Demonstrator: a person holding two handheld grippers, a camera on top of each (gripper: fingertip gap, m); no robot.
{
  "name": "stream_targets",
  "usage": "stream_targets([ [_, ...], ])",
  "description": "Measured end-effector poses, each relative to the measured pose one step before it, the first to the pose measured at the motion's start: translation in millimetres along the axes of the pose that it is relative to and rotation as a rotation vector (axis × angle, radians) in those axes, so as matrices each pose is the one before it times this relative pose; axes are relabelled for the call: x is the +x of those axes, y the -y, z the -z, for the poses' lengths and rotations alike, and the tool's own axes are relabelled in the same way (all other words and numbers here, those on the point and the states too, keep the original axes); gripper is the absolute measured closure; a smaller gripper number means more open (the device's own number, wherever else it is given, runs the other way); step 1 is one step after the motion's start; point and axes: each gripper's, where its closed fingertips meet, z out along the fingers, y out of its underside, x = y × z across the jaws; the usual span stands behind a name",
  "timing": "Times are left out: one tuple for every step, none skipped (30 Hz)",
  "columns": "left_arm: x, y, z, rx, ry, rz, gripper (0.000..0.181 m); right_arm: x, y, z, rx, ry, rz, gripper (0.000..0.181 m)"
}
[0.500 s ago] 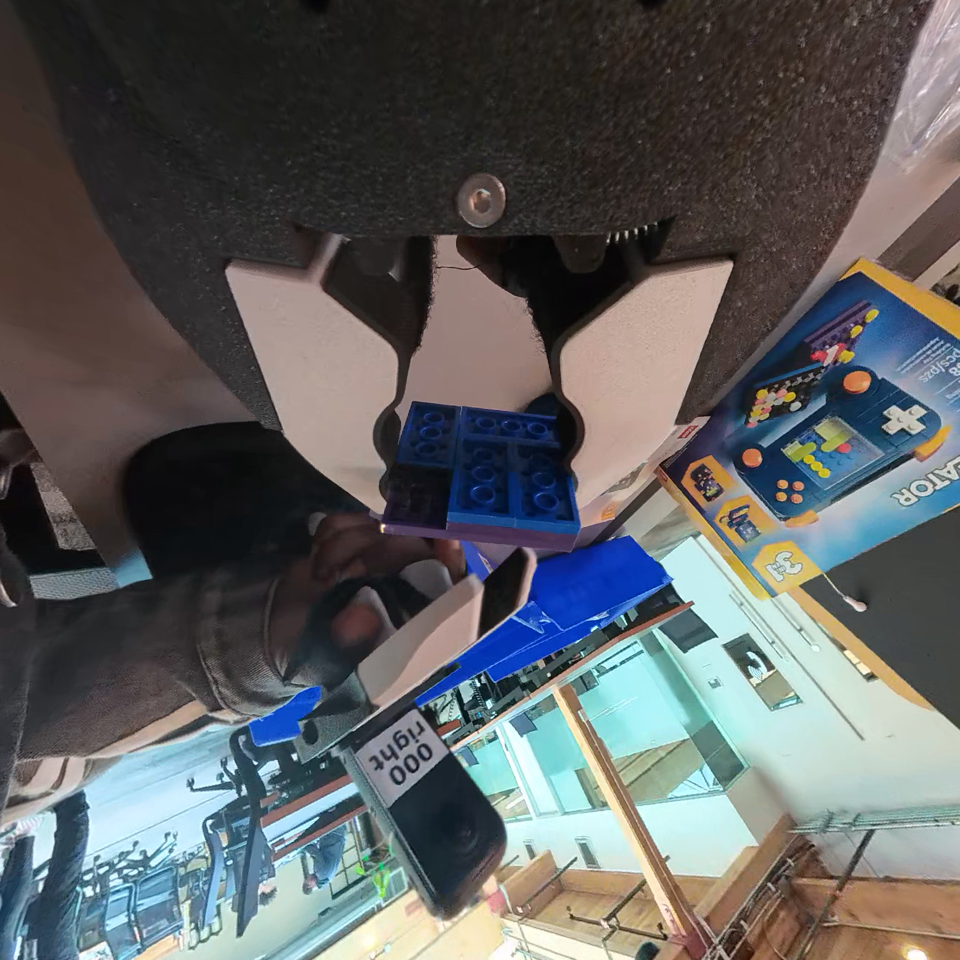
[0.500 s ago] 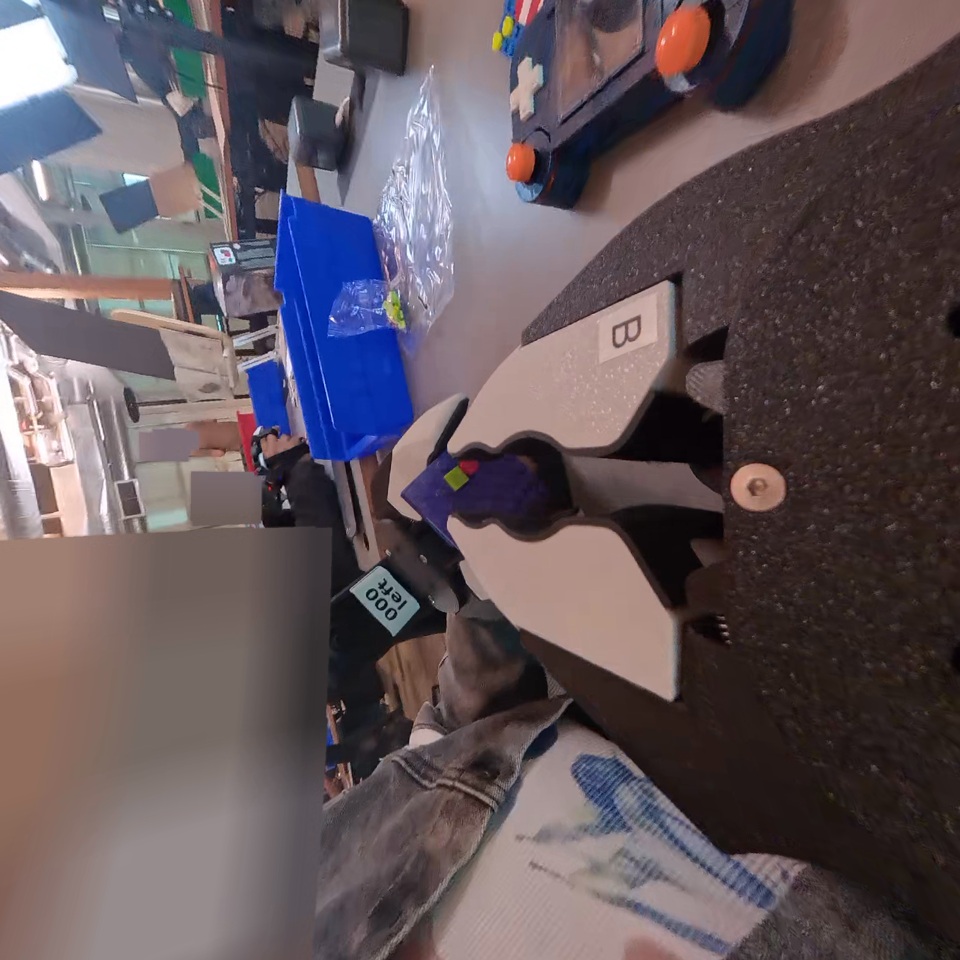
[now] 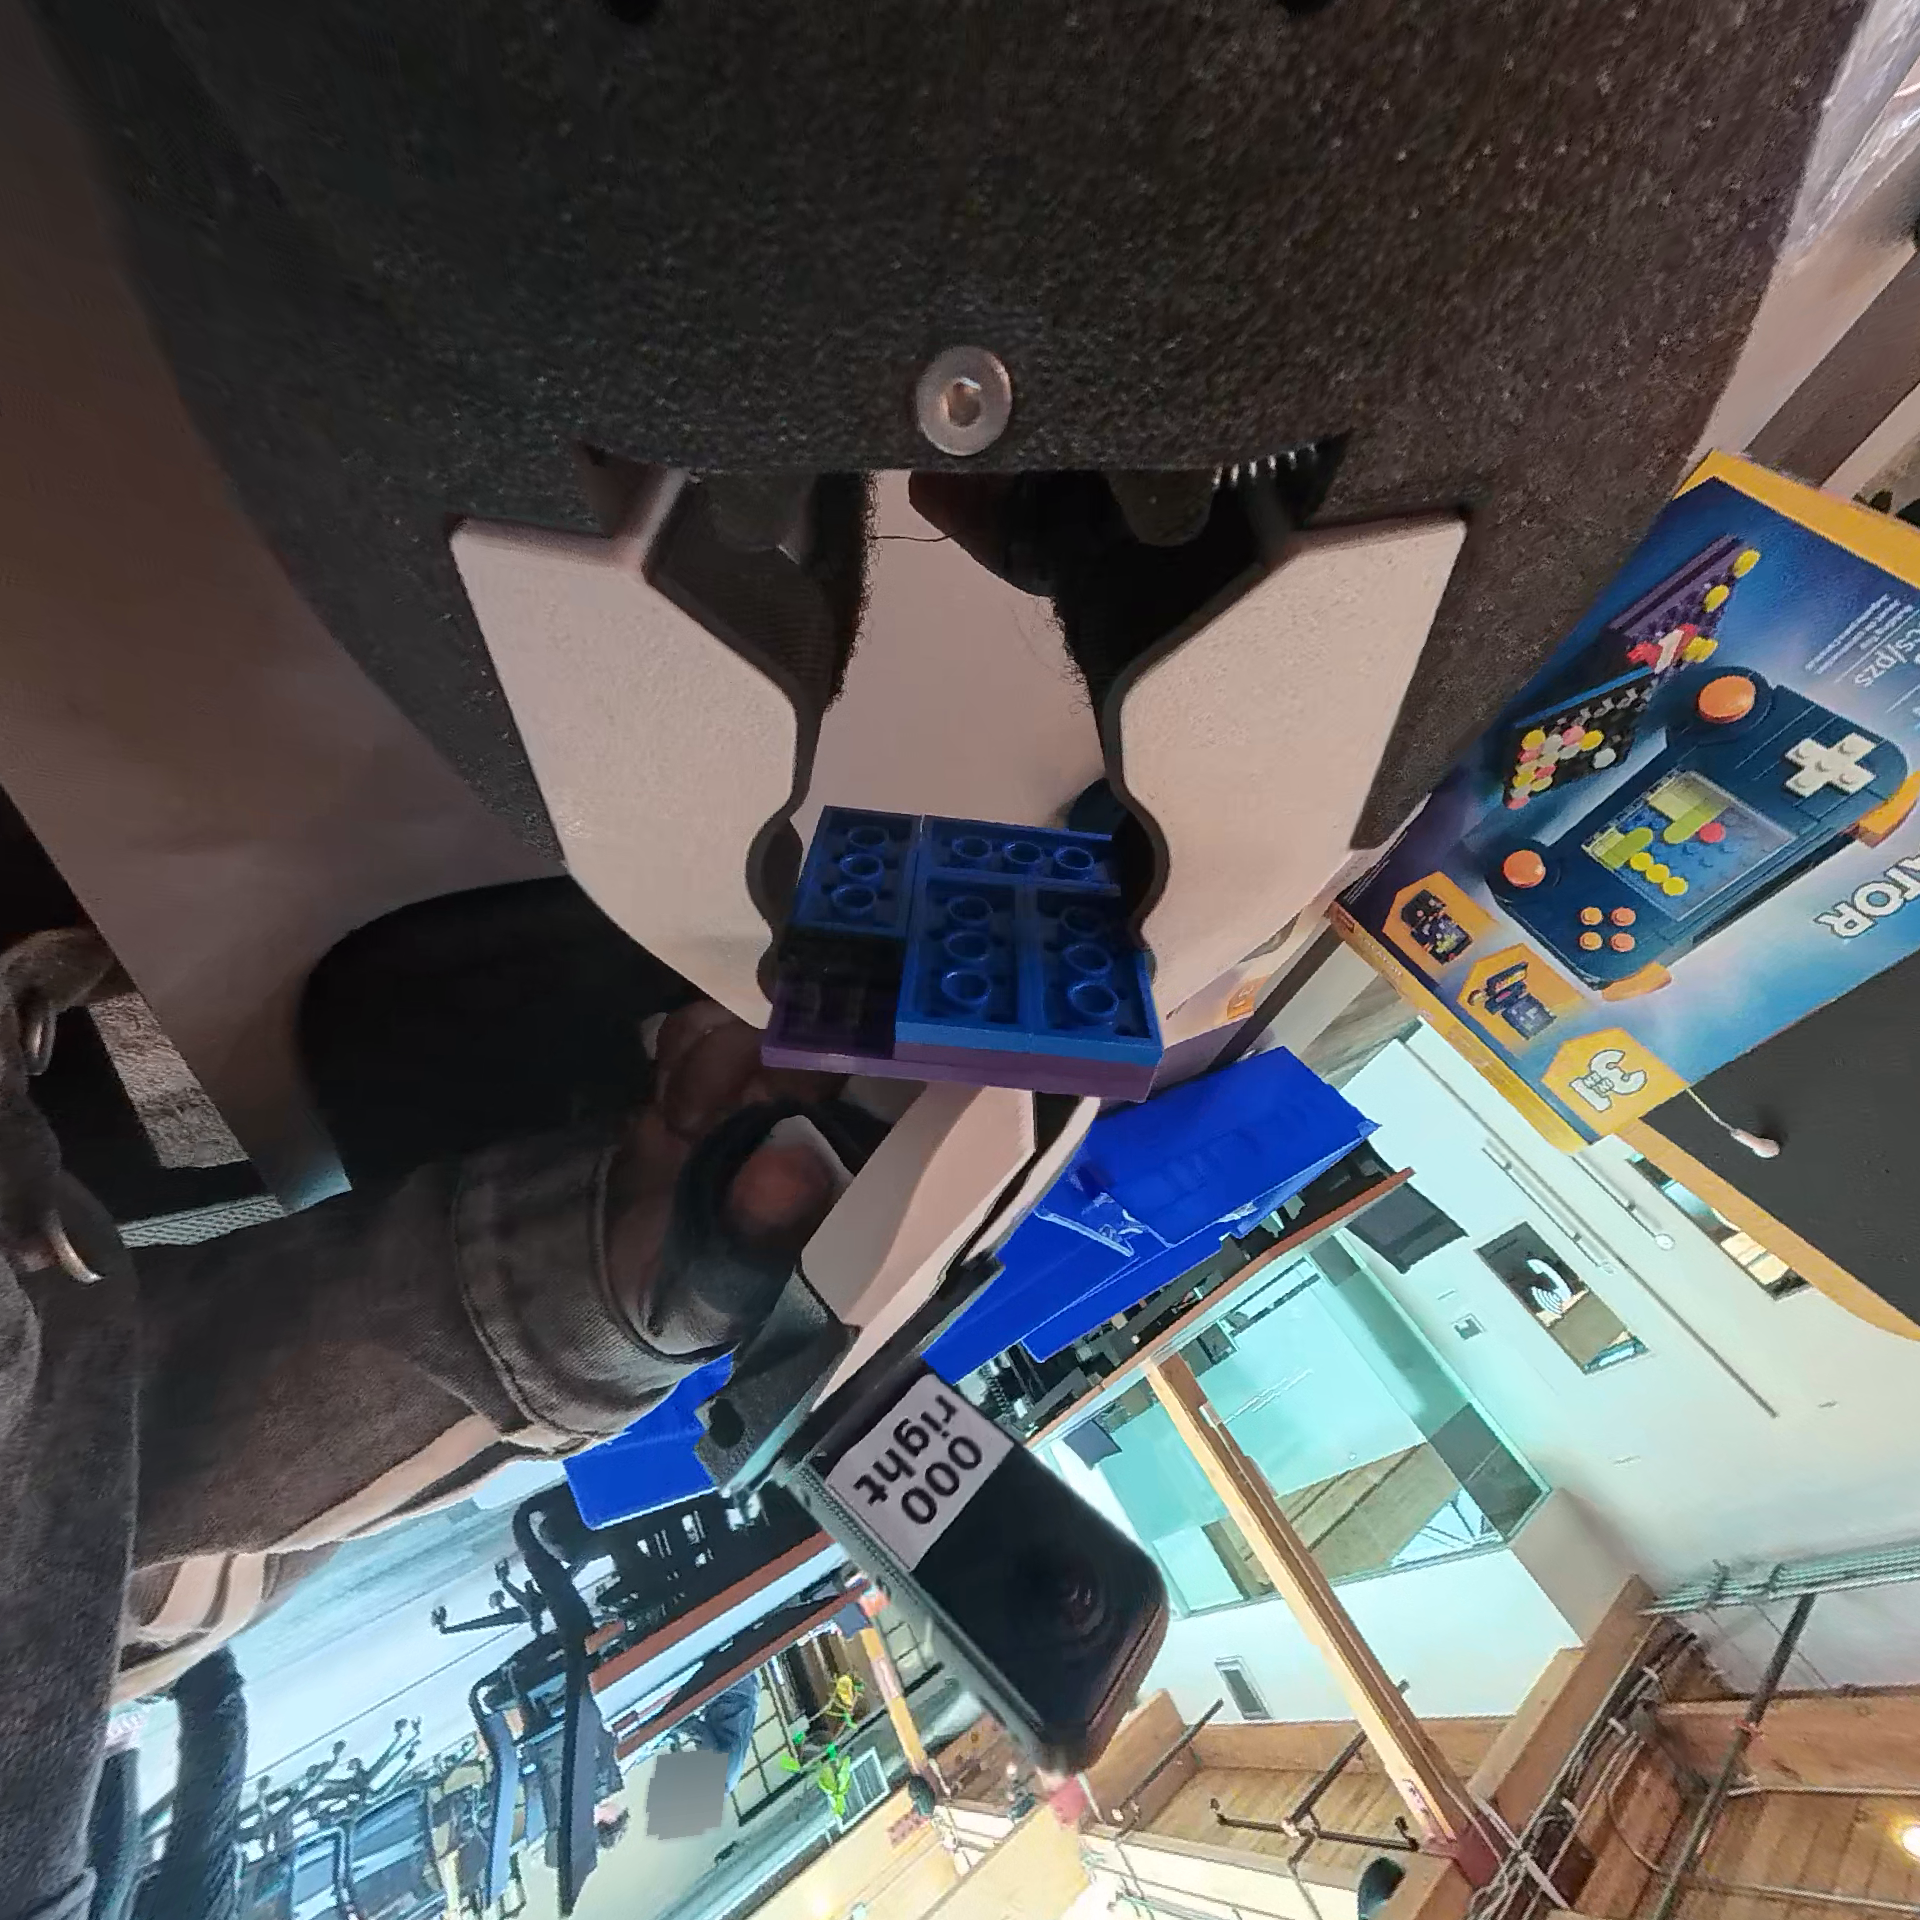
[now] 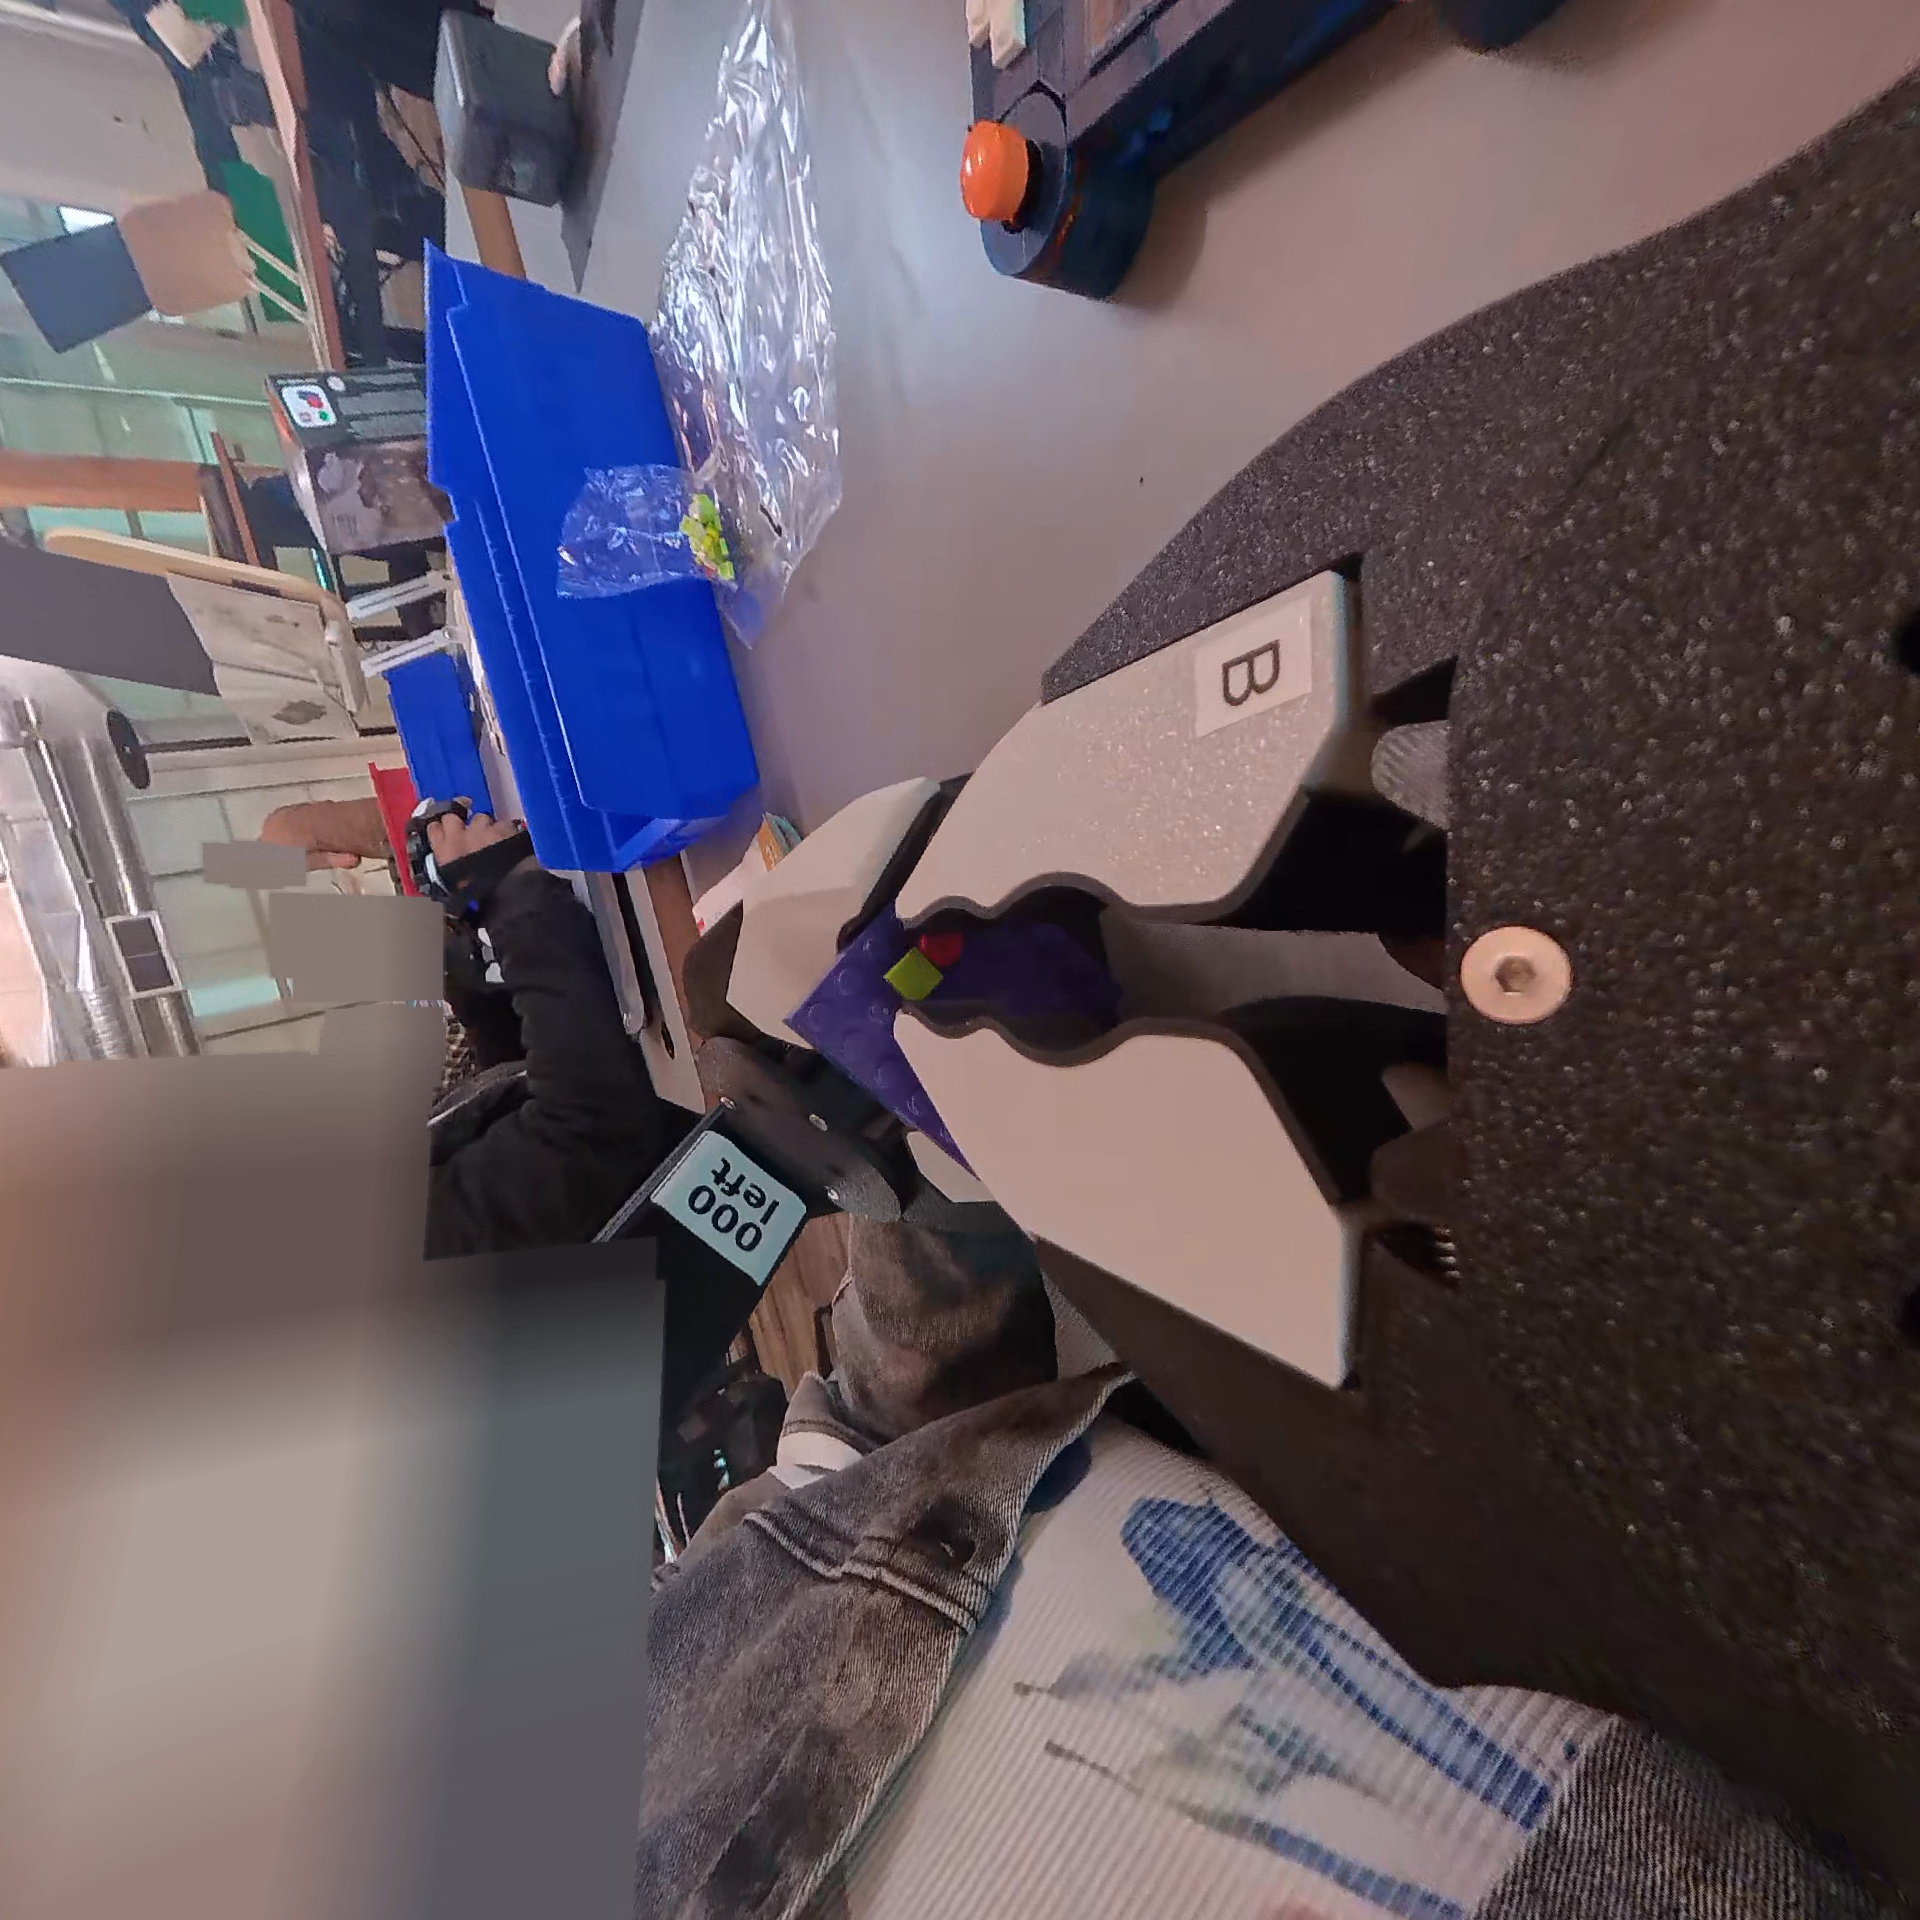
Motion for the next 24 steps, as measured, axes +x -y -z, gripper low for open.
stream_targets([
  [0.49,-0.35,-0.09,-0.0019,-0.0033,0.0007,0.122,-0.21,-0.67,0.29,-0.002,0.0013,-0.0058,0.169],
  [1.02,-0.75,-0.45,-0.0048,-0.0082,0.0004,0.122,0.08,-1.05,0.58,-0.0072,0.0019,-0.0003,0.169],
  [1.1,-1.15,-0.68,-0.0075,-0.0084,-0.0001,0.122,0.43,-1.34,0.91,-0.0111,0.0021,0.0043,0.169],
  [0.73,-0.43,-0.52,-0.0036,-0.0056,0.0002,0.122,0.31,-0.89,0.76,-0.0045,-0.001,0.0136,0.17],
  [0.25,-0.46,-0.38,-0.0035,-0.0055,0.0059,0.122,-0.76,0.57,0.51,0.0075,-0.0016,0.0224,0.172],
  [0.27,0.51,0.38,0.0049,-0.0048,0.0031,0.123,-0.81,0.46,-0.08,0.0011,-0.0028,0.0159,0.173],
  [0.23,-0.1,0.26,0.0005,0.0001,-0.0017,0.123,-0.19,-0.14,-0.17,-0.0042,0.0003,0.0051,0.173],
  [0.04,-0.15,-0.1,-0.0006,0.0001,0.0,0.123,-0.29,-0.11,-0.06,-0.0022,0.0072,-0.0106,0.173],
  [0.26,-0.42,-0.13,-0.0019,-0.0052,0.005,0.122,0.25,-0.48,0.34,-0.001,0.0065,-0.0149,0.173],
  [-0.28,-0.49,-0.11,-0.0015,-0.001,0.0052,0.123,0.15,-0.35,-0.01,0.0005,0.0052,-0.0129,0.173],
  [-0.63,0.06,0.09,0.0025,0.0002,0.0069,0.123,0.23,0.32,-0.37,0.0031,0.0005,-0.0094,0.173],
  [-0.11,-0.15,0.18,0.0004,-0.0031,0.0072,0.123,0.73,0.06,-0.18,-0.0003,-0.0029,-0.0066,0.173],
  [0.34,-0.33,0.24,-0.0005,-0.0073,0.0076,0.123,0.89,-0.6,0.0,-0.0071,-0.0004,0.0,0.172],
  [0.3,-0.51,-0.05,-0.0031,-0.0057,0.0071,0.123,0.34,-0.89,0.14,-0.0109,0.0008,0.0125,0.172],
  [0.62,-1.46,-0.47,-0.0099,-0.0075,0.0056,0.123,0.93,-1.1,0.16,-0.0164,-0.009,0.0389,0.172],
  [1.68,-2.13,-0.9,-0.0145,-0.0147,0.0027,0.123,0.52,-2.15,0.48,-0.0311,-0.0142,0.0533,0.173],
  [1.83,-1.44,-0.85,-0.0107,-0.0132,-0.0015,0.123,0.02,-2.15,1.19,-0.0346,-0.0083,0.0459,0.173],
  [1.69,-0.77,-0.73,-0.0065,-0.0102,-0.0054,0.123,-0.64,-1.6,1.02,-0.0296,-0.0047,0.041,0.173],
  [1.61,-1.21,-0.74,-0.0095,-0.01,-0.0032,0.123,-0.65,-2.06,0.73,-0.034,-0.0043,0.0426,0.173],
  [1.12,-0.57,-0.39,-0.0038,-0.0074,-0.0021,0.123,-0.52,-1.28,0.52,-0.031,-0.0077,0.0538,0.174],
  [0.27,-0.31,-0.33,-0.0014,-0.0064,0.0042,0.123,-0.16,-0.77,0.35,-0.0328,-0.0052,0.0428,0.174],
  [-0.64,-1.23,-0.53,-0.0084,-0.0001,0.0066,0.123,0.94,-0.93,0.38,-0.0338,-0.0108,0.044,0.175],
  [-1.92,-1.08,-0.44,-0.0084,0.0113,0.0051,0.123,0.04,-5.13,-0.31,-0.0578,-0.0064,0.0513,0.175],
  [-6.09,6.41,1.3,0.0388,0.028,0.006,0.124,-8.43,-18.96,-4.67,-0.139,0.0441,0.0555,0.18],
])
